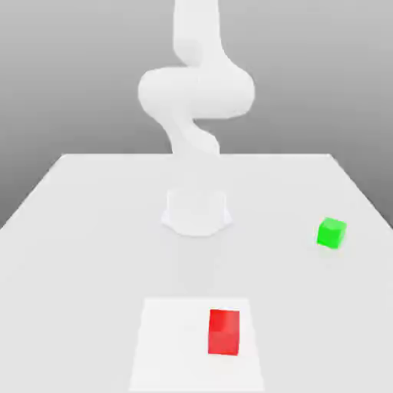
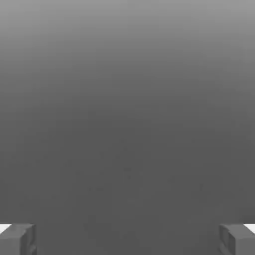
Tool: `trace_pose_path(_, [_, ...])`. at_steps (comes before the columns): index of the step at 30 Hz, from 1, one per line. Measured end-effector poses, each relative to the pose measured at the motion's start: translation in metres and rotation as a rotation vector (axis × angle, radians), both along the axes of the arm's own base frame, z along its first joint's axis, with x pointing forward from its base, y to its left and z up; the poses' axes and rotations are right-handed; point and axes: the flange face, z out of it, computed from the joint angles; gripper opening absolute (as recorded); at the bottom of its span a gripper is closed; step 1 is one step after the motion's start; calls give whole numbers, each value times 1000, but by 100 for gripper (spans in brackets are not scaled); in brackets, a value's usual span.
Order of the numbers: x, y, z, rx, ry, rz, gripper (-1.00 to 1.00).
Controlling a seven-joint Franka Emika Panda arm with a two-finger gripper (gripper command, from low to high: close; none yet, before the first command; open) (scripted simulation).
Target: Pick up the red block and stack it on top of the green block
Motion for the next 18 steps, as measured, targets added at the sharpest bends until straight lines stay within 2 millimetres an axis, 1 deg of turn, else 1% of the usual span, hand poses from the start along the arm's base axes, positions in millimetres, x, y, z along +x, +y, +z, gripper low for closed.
trace_pose_path(2, [25, 5, -43, 5, 71, -5, 0])
trace_pose_path(4, [45, 9, -86, 10, 139, -10, 0])
trace_pose_path(6, [60, 13, -130, 14, 206, -16, 0])
trace_pose_path(9, [73, 19, -196, 18, 306, -24, 0])
trace_pose_path(11, [77, 23, -240, 20, 373, -30, 0])
trace_pose_path(13, [76, 27, -284, 22, 439, -36, 0])
trace_pose_path(15, [71, 30, -327, 23, 506, -42, 0])
trace_pose_path(18, [55, 36, -389, 23, 606, -50, 0])
